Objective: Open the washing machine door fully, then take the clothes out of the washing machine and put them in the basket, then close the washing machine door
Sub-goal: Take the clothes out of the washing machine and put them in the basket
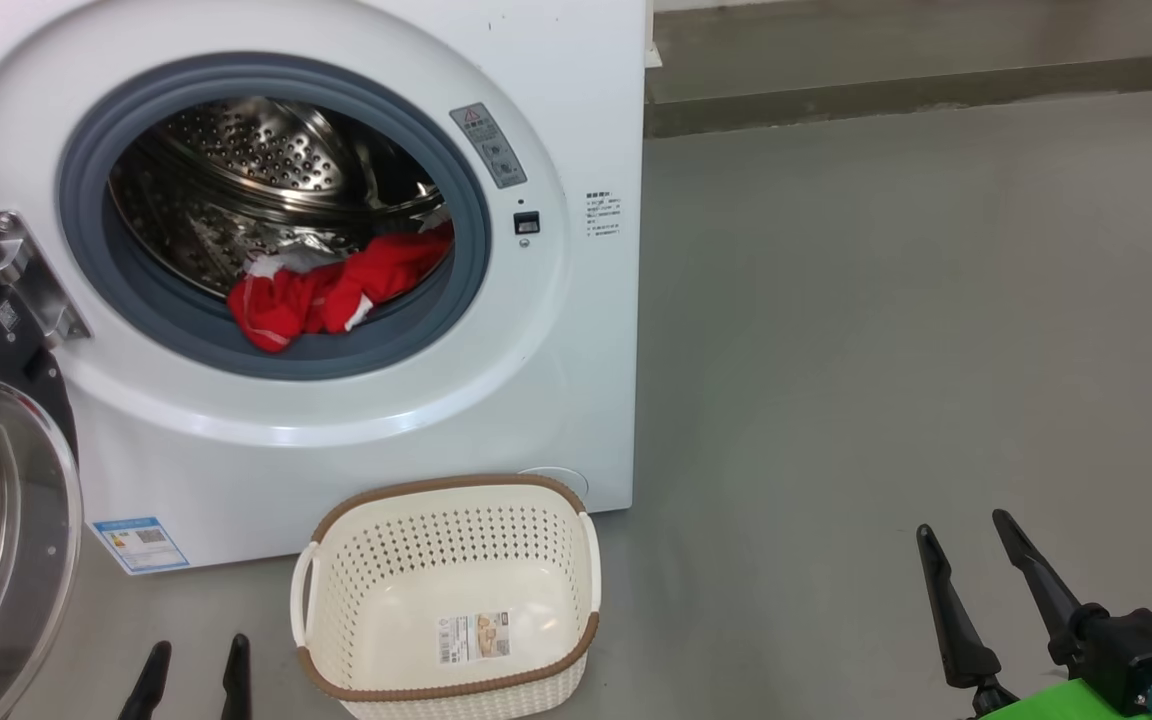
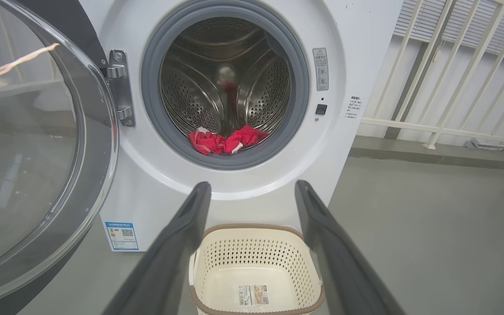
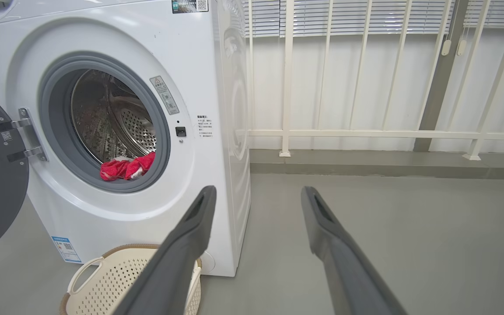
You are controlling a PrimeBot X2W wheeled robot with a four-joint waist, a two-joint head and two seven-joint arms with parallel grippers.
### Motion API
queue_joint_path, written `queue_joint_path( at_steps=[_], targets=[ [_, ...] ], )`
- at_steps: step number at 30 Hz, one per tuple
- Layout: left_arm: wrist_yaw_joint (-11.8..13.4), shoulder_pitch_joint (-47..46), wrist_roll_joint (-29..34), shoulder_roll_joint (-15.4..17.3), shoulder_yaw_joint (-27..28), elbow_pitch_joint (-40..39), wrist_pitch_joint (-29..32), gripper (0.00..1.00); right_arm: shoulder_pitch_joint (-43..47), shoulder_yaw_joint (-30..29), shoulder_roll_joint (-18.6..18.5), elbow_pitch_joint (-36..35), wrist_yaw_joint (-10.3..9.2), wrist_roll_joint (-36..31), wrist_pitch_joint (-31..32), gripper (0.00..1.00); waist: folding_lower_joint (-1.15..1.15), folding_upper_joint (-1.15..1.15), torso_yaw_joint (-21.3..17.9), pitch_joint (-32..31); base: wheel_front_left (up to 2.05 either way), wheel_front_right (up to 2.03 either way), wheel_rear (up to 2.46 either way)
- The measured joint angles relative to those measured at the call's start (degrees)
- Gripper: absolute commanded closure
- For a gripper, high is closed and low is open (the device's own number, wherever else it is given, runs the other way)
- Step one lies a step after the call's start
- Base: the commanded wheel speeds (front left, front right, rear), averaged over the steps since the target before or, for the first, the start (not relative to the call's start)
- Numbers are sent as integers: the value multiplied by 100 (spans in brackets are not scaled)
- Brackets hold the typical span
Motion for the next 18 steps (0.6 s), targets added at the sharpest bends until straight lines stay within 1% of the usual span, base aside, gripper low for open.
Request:
queue_joint_path(
  at_steps=[10, 18],
  targets=[
    [10, -1, 33, -14, 23, 64, 0, 0, -8, 47, -7, 7, 0, -55, 0, 0, 0, 0, 72, -78, 0, 0, 0],
    [151, -1, 35, -24, 36, 40, 0, 0, -8, 68, -11, 24, 0, -56, 0, 0, 0, 0, 98, -48, 4, -4, 0]
  ],
)
